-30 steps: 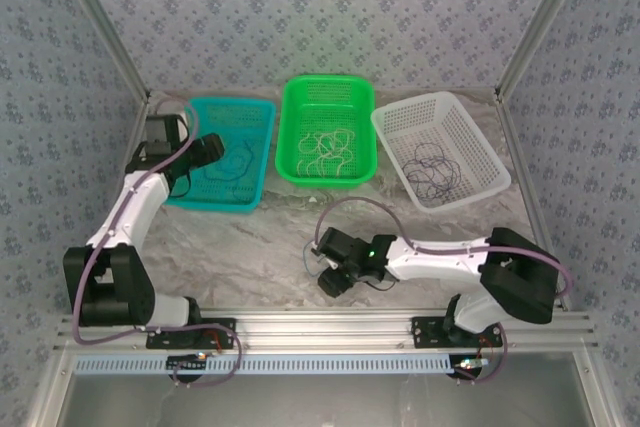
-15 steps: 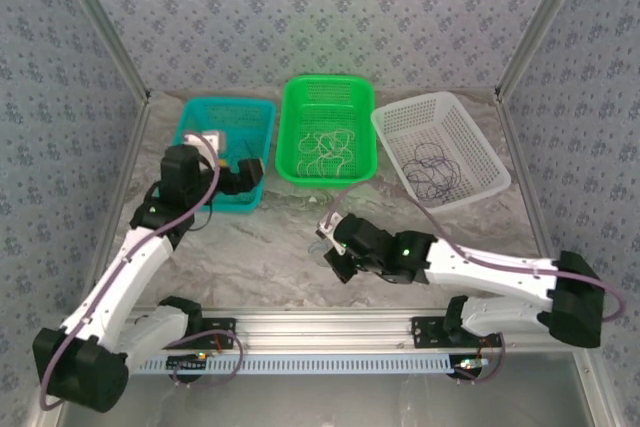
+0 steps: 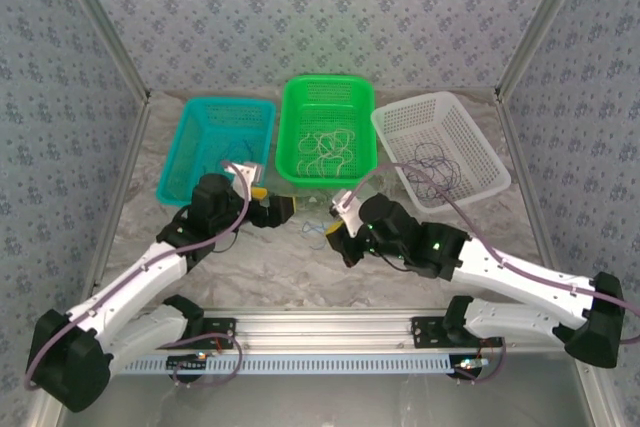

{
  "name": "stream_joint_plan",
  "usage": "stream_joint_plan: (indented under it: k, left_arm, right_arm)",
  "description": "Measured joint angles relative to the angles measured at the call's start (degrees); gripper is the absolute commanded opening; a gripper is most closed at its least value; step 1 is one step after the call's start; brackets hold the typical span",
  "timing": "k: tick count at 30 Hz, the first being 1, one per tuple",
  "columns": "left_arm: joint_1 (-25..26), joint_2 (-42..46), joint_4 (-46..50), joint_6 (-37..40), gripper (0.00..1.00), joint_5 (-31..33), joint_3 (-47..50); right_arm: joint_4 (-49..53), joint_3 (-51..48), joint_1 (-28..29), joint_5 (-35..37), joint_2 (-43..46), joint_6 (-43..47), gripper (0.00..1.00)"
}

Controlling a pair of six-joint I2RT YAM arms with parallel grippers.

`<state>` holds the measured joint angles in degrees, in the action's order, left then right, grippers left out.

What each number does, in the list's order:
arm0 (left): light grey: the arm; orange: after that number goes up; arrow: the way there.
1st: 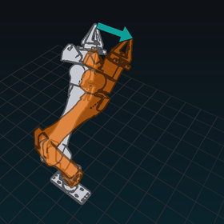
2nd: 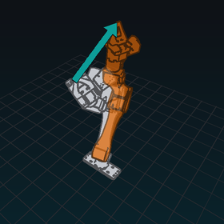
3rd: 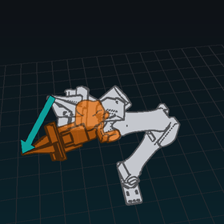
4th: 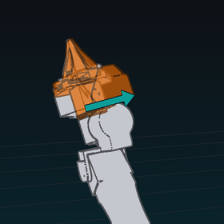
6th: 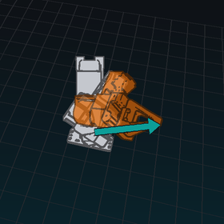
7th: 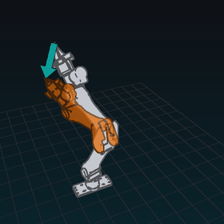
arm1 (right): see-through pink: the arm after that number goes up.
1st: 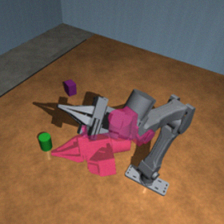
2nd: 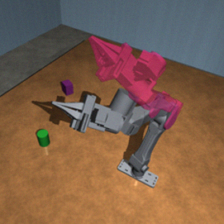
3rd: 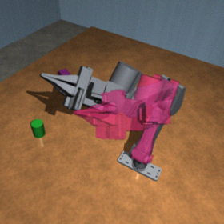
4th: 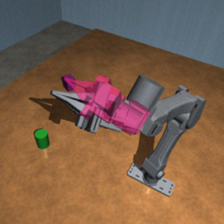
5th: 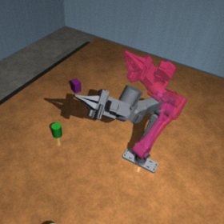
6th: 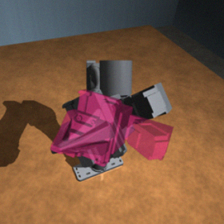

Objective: Untangle the cables

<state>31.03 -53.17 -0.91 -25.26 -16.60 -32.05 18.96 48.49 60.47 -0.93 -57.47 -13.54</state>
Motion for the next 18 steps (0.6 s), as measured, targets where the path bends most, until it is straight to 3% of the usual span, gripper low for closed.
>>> stream_joint_plan:
  k: [8,13,18]
  left_arm:
    - [4.2,5.1,-9.7,-9.3,0.99,3.7,8.8]
    - [8.3,5.1,-13.4,-13.0,1.0,6.4,9.8]
    - [9.3,4.8,-18.5,-15.5,0.99,8.6,9.9]
  right_arm:
    - [-9.8,-3.4,-2.9,-0.9,4.5,-4.0,0.0]
    - [-13.7,-3.6,-3.1,-1.6,4.5,-5.2,0.0]
    - [-16.5,-3.8,-3.1,-3.2,4.5,-5.6,0.0]
